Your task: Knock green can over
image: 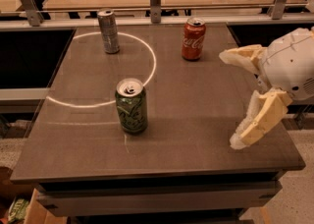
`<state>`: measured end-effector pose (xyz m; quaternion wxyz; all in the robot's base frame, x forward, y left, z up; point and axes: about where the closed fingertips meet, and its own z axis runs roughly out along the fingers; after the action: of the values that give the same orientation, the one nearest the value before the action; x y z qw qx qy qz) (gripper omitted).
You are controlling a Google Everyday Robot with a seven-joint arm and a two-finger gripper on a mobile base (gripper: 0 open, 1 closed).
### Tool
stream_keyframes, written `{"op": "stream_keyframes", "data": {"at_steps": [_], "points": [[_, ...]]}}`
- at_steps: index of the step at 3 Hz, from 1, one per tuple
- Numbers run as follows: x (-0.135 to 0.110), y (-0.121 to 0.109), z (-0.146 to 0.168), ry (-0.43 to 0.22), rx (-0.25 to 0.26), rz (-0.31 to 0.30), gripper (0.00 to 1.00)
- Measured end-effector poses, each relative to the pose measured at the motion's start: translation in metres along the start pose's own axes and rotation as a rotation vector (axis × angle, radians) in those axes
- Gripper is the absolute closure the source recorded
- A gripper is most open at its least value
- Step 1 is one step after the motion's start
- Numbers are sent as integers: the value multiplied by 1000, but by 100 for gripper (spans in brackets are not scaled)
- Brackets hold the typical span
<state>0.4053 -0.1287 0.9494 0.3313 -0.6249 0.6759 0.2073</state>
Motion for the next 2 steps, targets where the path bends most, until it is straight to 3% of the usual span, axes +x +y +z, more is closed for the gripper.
{"op": "stream_keyframes", "data": {"at_steps": [1, 2], "points": [[-16, 21, 24, -119, -35, 12, 0], [-6, 34, 47, -197, -31, 57, 0]]}}
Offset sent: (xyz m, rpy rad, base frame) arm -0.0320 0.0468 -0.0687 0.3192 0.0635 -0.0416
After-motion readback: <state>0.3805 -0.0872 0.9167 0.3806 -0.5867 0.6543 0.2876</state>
